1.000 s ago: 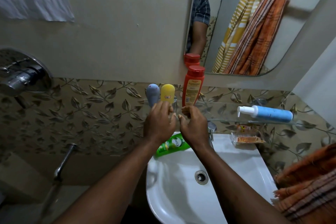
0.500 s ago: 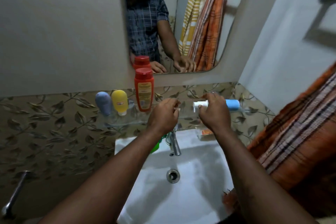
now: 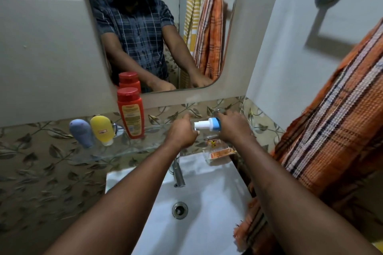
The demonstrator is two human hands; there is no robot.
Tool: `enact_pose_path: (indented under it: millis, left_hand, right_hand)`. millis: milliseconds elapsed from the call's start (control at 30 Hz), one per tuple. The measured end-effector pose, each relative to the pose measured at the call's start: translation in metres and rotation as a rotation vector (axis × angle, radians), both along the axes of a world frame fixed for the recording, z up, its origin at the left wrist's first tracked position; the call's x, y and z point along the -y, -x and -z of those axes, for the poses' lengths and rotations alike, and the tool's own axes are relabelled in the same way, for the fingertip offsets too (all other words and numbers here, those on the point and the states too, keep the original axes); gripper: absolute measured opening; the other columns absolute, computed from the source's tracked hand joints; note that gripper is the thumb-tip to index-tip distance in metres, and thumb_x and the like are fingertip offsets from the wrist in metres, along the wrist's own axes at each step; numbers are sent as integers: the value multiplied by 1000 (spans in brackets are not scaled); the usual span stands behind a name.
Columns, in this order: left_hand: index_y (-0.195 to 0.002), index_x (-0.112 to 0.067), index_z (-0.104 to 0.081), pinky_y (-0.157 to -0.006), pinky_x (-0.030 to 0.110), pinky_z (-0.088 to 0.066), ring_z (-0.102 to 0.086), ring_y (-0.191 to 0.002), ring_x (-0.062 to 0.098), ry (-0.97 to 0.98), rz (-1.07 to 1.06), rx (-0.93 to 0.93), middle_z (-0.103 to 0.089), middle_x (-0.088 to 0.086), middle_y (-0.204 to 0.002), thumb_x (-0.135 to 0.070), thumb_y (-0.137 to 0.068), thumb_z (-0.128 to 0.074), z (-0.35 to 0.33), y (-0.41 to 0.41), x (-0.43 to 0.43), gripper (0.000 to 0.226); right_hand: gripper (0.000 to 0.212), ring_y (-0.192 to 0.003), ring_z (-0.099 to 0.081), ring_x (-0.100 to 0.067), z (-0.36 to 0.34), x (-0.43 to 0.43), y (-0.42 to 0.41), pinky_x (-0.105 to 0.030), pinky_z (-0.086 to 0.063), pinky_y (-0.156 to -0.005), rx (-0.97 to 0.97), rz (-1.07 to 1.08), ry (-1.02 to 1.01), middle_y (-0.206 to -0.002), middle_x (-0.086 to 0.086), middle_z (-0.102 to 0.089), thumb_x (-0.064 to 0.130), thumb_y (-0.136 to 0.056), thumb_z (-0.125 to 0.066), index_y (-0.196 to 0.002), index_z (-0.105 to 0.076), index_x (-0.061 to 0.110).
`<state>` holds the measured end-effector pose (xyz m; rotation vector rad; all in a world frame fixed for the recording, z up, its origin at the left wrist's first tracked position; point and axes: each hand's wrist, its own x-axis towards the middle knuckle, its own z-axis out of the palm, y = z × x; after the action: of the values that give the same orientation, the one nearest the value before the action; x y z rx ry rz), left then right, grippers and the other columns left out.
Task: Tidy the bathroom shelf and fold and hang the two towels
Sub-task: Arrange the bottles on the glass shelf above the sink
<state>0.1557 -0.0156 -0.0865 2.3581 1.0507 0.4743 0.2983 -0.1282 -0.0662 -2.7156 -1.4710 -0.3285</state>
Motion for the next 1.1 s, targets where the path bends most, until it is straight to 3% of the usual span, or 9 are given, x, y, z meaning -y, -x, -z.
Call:
enact_pose_path:
  millis: [100,200,300,467,633,833,933,1100]
  left_hand:
    - [-139,-15,-55,-78,38,-58,-70,-95,25,190,-104,138,-74,6,-107,-25,-86,-82,5,-3,-2,60]
    - [-130,-15,-58,-85,41,-59,-70,-93,24,350,-175,335,-72,2,-99,-34,-87,-81,4,-6,4,52]
    - [-125,-20,-61,-85,38,-58,-70,-95,18,330,-124,476,-72,-3,-102,-51,-89,-76,-9,-14,9,50]
    - [-126,-24,-66,-91,39,-58,-69,-104,13,171,15,446,-74,-7,-117,-55,-92,-69,-40,-32,10,46]
    - [-136,-23,-62,-97,44,-56,-68,-113,18,151,40,357,-72,-2,-128,-45,-91,-74,-44,-38,10,51]
    - [-141,-22,-59,-92,35,-52,-66,-118,19,142,33,347,-69,-1,-134,-41,-93,-74,-44,-44,11,55]
    - [-137,-21,-61,-87,33,-49,-66,-114,19,125,24,318,-70,-1,-130,-41,-93,-75,-46,-46,12,50]
    - [-125,-22,-63,-91,43,-56,-66,-106,18,73,-24,292,-72,-2,-121,-51,-88,-76,-43,-48,12,49]
  right_hand:
    - [55,-113,-58,-28,2,1,1,-41,-48,-92,-6,22,-34,-124,-5,-63,26,-81,-77,-134,-59,26]
    - [51,-108,-59,-30,0,2,6,-36,-42,-76,-86,102,-207,-122,-6,-62,22,-82,-76,-130,-58,22]
    - [44,-101,-62,-30,-12,-4,11,-34,-41,-70,-316,132,-476,-116,-3,-63,26,-87,-74,-127,-57,23]
    - [45,-105,-67,-28,-29,-17,14,-51,-57,-89,-739,53,-702,-118,-3,-72,26,-86,-66,-130,-61,27]
    - [40,-108,-67,-29,-9,-23,7,-55,-56,-95,-807,84,-674,-121,-6,-72,21,-90,-65,-130,-62,23]
    - [49,-117,-65,-28,-13,-17,-1,-54,-54,-100,-790,37,-596,-132,-7,-68,13,-94,-63,-141,-54,23]
    - [57,-124,-62,-28,-16,-14,-6,-54,-53,-104,-799,15,-547,-140,-7,-64,11,-95,-64,-149,-48,23]
    - [66,-127,-60,-27,-19,-7,-6,-46,-52,-103,-792,4,-544,-142,-7,-62,6,-92,-70,-151,-45,21]
